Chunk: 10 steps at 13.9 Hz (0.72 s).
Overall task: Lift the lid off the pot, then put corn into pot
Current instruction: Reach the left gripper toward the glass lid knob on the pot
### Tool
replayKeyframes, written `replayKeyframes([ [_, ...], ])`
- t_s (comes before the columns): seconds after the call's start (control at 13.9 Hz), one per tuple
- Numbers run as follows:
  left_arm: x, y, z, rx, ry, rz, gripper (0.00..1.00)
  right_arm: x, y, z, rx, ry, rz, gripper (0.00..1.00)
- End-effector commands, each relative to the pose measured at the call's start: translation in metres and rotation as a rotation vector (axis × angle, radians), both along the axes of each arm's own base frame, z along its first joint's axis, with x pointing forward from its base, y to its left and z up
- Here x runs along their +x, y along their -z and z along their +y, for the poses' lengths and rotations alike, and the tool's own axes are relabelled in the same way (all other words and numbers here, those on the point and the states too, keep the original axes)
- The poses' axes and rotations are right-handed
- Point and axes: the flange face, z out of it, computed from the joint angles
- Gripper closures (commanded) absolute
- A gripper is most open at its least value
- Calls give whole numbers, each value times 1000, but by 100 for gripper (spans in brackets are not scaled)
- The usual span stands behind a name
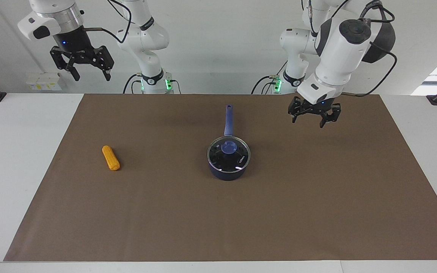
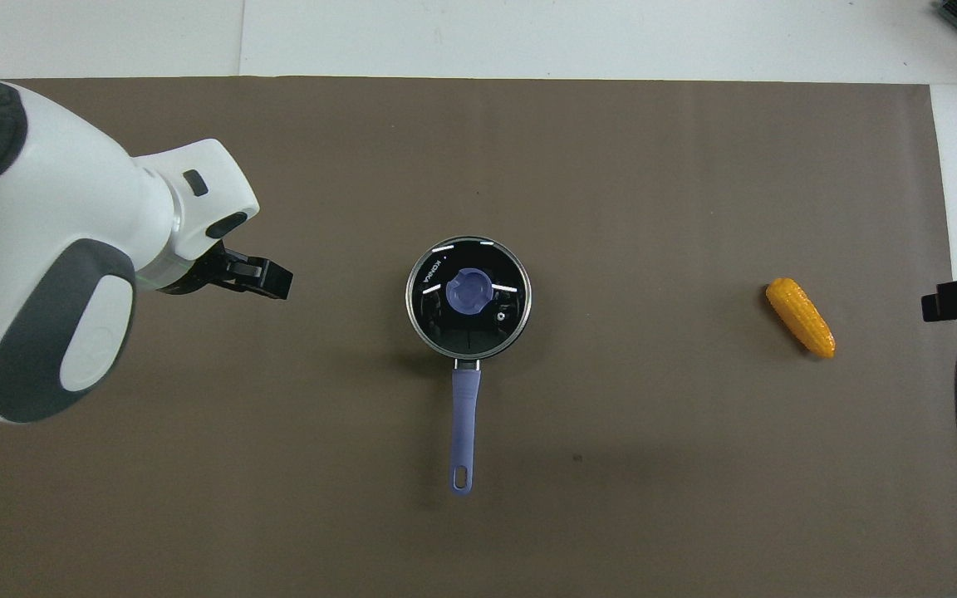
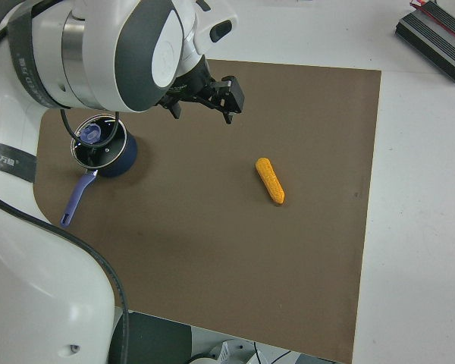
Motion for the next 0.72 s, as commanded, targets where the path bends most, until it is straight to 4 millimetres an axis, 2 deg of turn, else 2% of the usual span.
replayKeyframes([
  [0.0, -2, 21, -35, -10, -27, -17, 0, -3, 0, 0, 14, -13, -11, 0],
  [0.36, -6, 61, -120, -10, -117, -33, 0, -3, 0, 0, 14, -13, -11, 0],
  [0.57, -17, 85, -166, -5, -137, -20, 0, -3, 0, 0, 14, -13, -11, 0],
  [0.65, -22, 89, -187, -11, -131, -31, 0, -3, 0, 0, 14, -13, -11, 0],
])
